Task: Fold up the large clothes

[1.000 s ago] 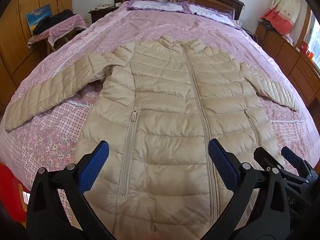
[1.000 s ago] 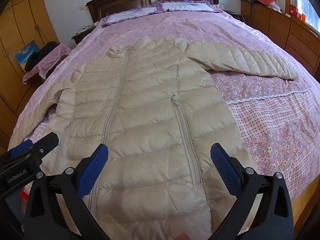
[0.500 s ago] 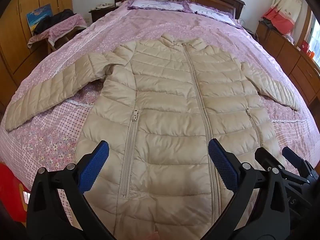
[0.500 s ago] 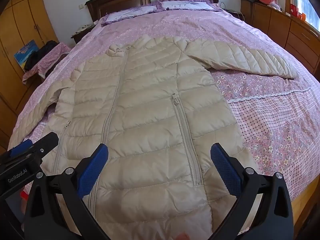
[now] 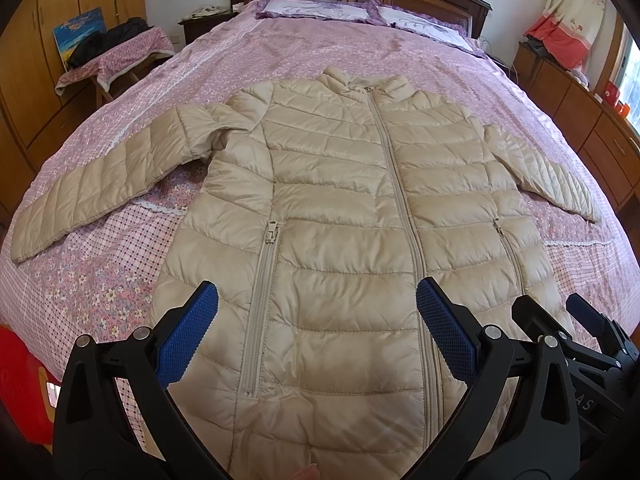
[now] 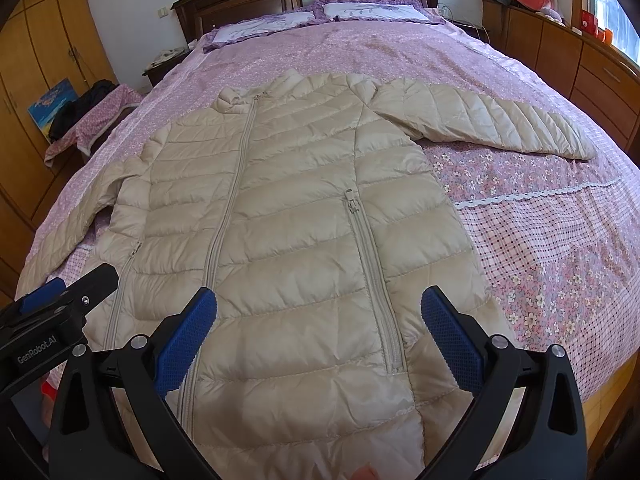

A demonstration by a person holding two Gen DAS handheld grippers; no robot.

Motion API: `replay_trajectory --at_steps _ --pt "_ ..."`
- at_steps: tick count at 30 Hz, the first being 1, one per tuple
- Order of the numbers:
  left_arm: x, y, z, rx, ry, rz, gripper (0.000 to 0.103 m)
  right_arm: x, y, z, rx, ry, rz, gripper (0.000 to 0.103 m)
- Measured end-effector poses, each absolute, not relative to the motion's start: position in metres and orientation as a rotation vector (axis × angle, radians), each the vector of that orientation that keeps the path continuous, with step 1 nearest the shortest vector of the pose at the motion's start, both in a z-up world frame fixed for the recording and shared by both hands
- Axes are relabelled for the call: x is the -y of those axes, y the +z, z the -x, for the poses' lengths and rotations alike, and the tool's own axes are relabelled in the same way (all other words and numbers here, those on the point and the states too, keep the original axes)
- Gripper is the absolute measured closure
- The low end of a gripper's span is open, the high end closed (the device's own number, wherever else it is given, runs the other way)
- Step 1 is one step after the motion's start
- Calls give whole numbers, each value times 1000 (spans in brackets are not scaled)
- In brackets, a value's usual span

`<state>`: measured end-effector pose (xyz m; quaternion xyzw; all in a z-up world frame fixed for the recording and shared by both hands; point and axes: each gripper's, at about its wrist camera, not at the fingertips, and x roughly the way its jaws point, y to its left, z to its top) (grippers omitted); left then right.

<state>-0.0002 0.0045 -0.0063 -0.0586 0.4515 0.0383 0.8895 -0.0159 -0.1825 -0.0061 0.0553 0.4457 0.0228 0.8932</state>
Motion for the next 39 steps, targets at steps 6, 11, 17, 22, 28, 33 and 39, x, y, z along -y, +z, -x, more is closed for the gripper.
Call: replay_trajectory --at_steps 6,11,17,22,28,33,39 --pt "-5 -6 0 -938 81 122 4 182 -6 16 -925 46 -114 5" --pt "-5 -7 0 -939 80 122 4 182 -6 16 -924 45 -114 5" --pt "-5 -7 0 -939 81 122 4 183 -5 15 -927 46 -114 5" --pt "-5 -7 0 -939 81 121 4 183 -5 16 -927 47 -115 5" --pt "-8 -9 -2 -942 82 122 4 182 -5 16 -928 46 -114 5" --pt "-9 -9 -1 -943 82 120 4 182 -5 16 -928 46 -115 5" --pt "-9 -10 -1 -943 82 121 4 182 -5 16 -928 46 -114 5"
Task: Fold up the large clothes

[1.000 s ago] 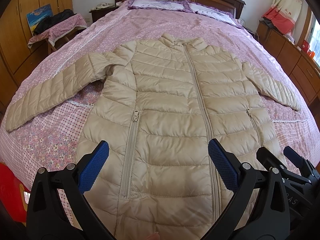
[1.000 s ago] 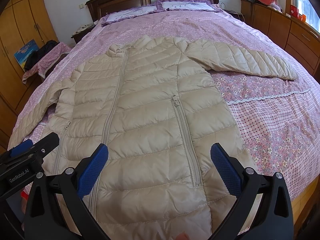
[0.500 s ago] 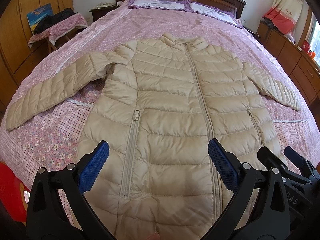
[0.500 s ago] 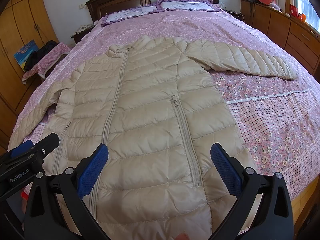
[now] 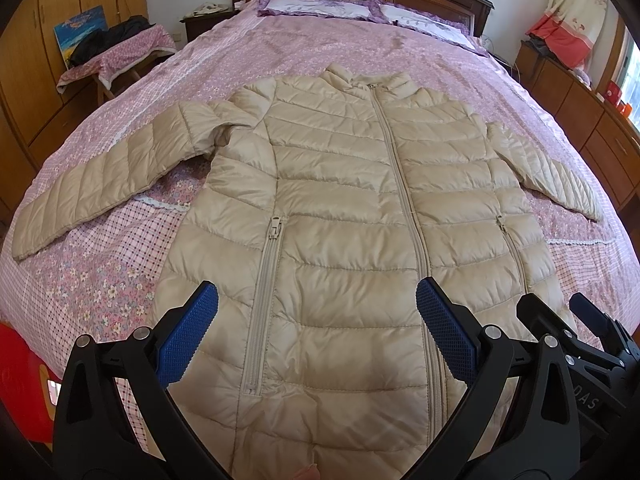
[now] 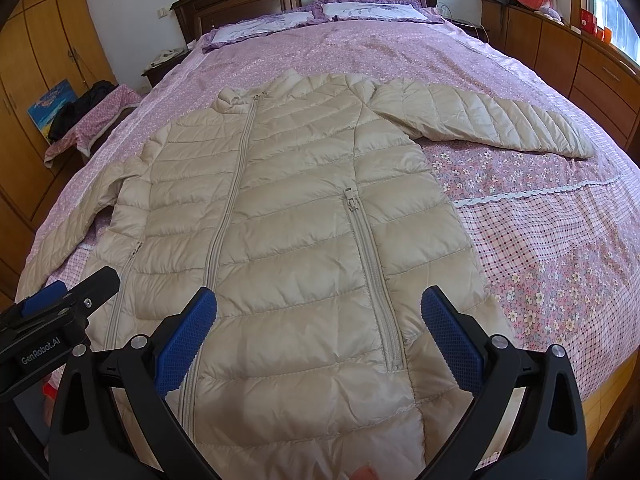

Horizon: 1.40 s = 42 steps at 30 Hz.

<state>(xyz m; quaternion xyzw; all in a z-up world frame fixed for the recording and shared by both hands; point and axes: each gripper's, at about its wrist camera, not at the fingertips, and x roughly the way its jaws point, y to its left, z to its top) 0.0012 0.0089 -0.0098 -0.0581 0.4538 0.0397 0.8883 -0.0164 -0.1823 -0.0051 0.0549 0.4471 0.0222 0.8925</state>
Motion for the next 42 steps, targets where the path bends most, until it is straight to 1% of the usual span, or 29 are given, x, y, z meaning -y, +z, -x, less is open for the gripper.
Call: replay_trajectory --at_steps 25,31,42 --pt "-6 -9 -4 -959 85 100 4 194 -5 15 -927 36 -145 5" --pt "6 -3 -19 -955 66 75 4 238 4 1 -920 -3 -228 5" --pt "51 -10 -57 -995 24 19 4 375 3 -36 -850 -242 -350 5"
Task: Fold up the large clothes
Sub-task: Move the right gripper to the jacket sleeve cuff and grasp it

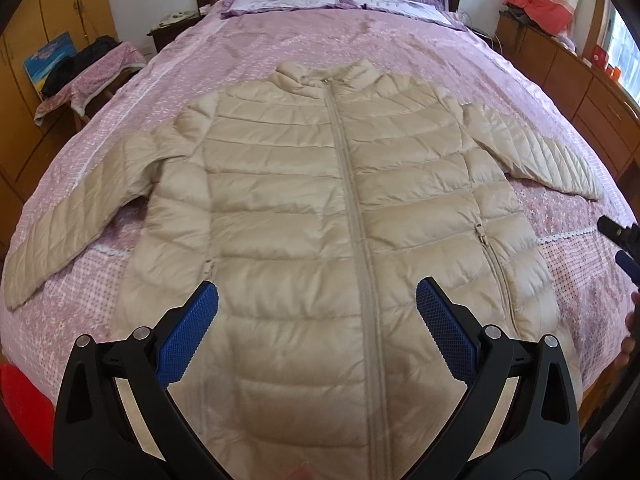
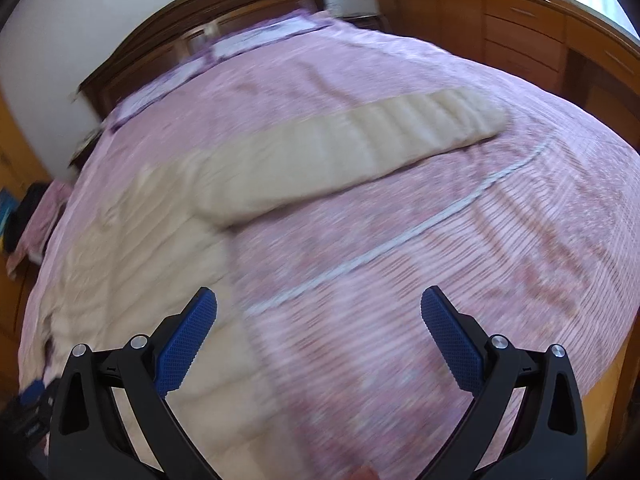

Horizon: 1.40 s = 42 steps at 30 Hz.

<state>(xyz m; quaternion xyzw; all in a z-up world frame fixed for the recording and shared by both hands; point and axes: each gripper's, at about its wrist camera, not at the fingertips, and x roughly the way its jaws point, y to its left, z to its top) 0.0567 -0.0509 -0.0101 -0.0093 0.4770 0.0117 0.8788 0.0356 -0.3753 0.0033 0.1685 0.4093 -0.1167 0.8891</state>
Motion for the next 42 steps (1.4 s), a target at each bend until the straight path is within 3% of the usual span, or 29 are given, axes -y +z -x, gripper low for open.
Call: replay_trajectory --at_steps 16,35,38,42 --pt "89 -44 -108 -1042 78 -34 4 542 -48 -144 -850 -303 -601 5" --pt "97 -88 -113 -1107 70 -21 3 570 -81 -187 -865 -339 -547 5" --pt "95 -90 -114 -1109 70 -12 3 564 -72 -182 -843 -329 -526 23" --pt "98 -93 -110 -1080 75 -24 3 555 -62 -180 -823 -316 -447 65"
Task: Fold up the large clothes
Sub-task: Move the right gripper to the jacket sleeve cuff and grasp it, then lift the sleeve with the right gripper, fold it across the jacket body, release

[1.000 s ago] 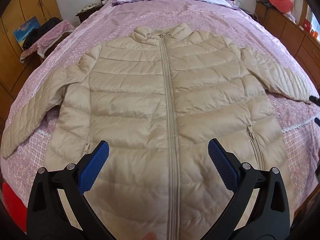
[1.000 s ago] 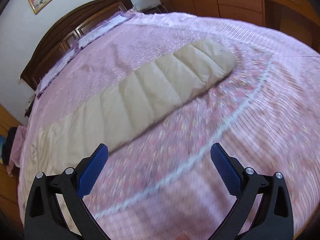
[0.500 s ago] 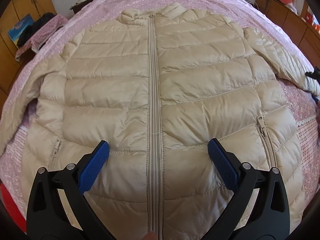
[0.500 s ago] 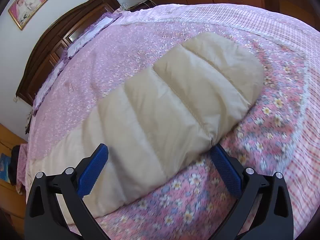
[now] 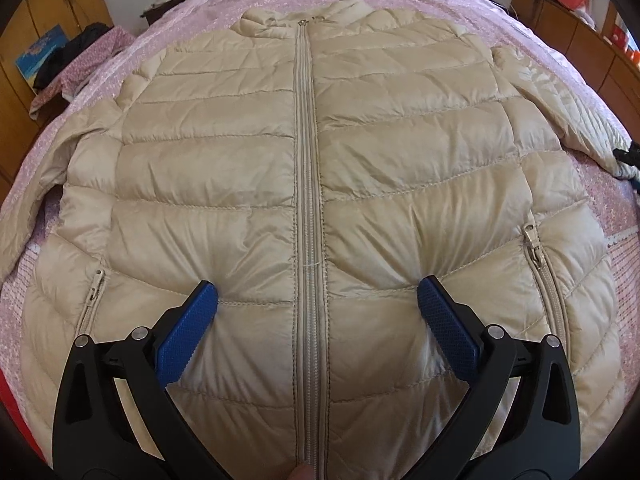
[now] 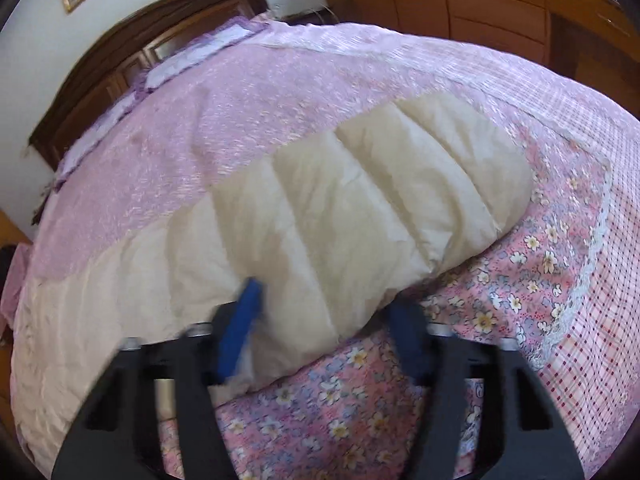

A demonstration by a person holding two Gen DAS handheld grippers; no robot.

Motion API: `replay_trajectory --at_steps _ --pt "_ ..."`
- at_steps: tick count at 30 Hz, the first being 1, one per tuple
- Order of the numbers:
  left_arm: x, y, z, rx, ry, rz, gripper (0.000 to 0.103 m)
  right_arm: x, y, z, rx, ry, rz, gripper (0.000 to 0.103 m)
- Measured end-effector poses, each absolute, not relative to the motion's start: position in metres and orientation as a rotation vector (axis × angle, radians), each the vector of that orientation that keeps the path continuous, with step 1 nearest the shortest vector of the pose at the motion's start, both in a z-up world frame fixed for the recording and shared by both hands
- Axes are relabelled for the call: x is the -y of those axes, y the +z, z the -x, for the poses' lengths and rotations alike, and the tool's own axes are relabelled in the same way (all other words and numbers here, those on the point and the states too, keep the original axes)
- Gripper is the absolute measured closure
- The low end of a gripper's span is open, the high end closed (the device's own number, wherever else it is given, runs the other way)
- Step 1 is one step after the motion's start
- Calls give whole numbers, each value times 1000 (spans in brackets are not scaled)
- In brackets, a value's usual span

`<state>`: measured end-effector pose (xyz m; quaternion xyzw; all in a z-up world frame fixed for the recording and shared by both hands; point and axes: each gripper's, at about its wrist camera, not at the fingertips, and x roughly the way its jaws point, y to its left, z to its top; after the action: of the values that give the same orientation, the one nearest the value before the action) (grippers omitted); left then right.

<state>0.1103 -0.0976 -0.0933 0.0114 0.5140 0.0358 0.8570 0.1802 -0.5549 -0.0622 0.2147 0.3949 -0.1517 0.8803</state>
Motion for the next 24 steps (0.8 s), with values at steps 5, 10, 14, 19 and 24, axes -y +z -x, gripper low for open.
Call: replay_trajectory --at_steps 5,10,14,19,24 --pt "98 -92 -109 -1073 80 -31 3 550 -42 -161 -755 -291 -482 92" --pt "97 -90 -108 -1065 78 -29 3 533 -7 -142 -668 -204 -441 95" --pt "95 -86 -108 -1071 59 -30 3 510 20 -132 -632 -123 -455 95" --pt "87 -71 -105 -1059 26 -55 3 466 49 -117 -618 -28 -449 96" --pt "68 -50 -92 -1014 23 -68 3 422 74 -111 -607 50 -408 96"
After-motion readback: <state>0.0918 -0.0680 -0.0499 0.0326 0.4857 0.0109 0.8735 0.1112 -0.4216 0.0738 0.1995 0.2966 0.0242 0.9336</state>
